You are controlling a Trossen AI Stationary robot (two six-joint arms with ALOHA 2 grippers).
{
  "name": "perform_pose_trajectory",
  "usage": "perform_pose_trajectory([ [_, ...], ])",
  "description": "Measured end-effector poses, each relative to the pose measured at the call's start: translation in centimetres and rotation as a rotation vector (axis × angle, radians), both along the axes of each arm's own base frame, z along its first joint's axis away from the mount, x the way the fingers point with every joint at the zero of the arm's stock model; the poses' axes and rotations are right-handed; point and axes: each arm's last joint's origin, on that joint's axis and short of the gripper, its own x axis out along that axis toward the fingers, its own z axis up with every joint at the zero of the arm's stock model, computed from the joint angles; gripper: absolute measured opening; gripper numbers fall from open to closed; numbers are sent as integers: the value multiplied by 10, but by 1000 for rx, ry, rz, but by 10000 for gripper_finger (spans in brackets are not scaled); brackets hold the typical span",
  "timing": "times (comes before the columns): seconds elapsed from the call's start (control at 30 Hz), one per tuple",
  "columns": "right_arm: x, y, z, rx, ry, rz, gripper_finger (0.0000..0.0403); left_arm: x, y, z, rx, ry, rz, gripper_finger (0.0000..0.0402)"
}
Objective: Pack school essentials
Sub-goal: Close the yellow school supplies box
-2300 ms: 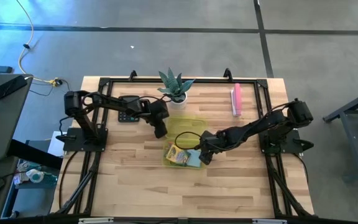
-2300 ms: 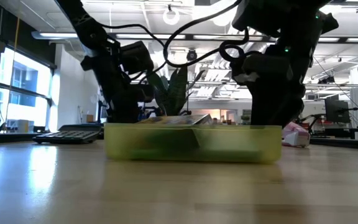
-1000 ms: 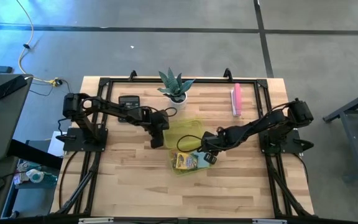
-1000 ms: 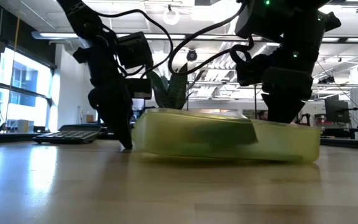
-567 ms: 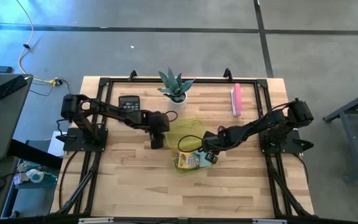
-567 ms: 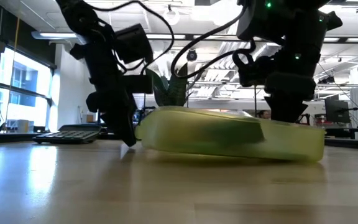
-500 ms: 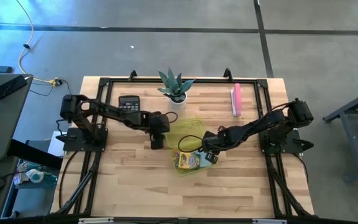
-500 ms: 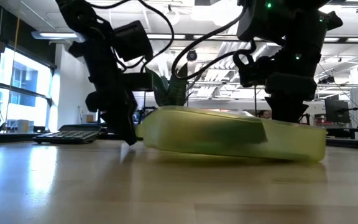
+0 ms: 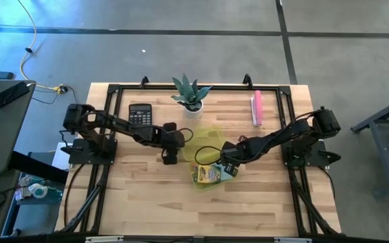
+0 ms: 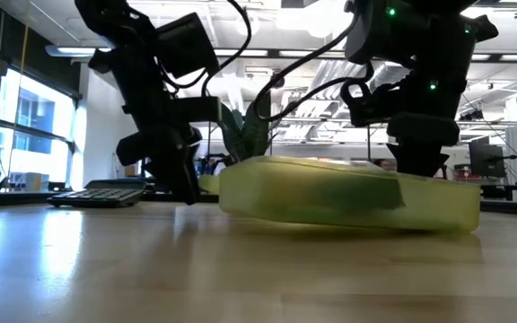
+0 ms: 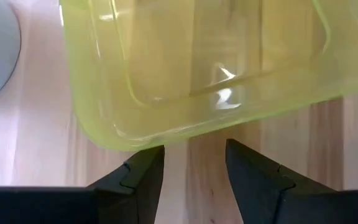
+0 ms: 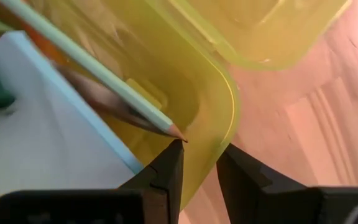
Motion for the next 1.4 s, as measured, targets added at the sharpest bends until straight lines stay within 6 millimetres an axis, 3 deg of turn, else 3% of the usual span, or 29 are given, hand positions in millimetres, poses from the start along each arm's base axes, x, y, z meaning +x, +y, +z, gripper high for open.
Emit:
perform_pose_trajectory([
  [0.33, -4, -1, -1, -17, 33, -33, 82, 4, -17, 2, 47, -6, -41, 160],
  [0.73, -10, -2, -2, -20, 91, -71, 82, 23, -30, 30, 104, -39, -107, 160],
  [1.4, -9, -3, -2, -46, 54, -143, 83, 35, -72, 53, 188, -80, -281, 160],
])
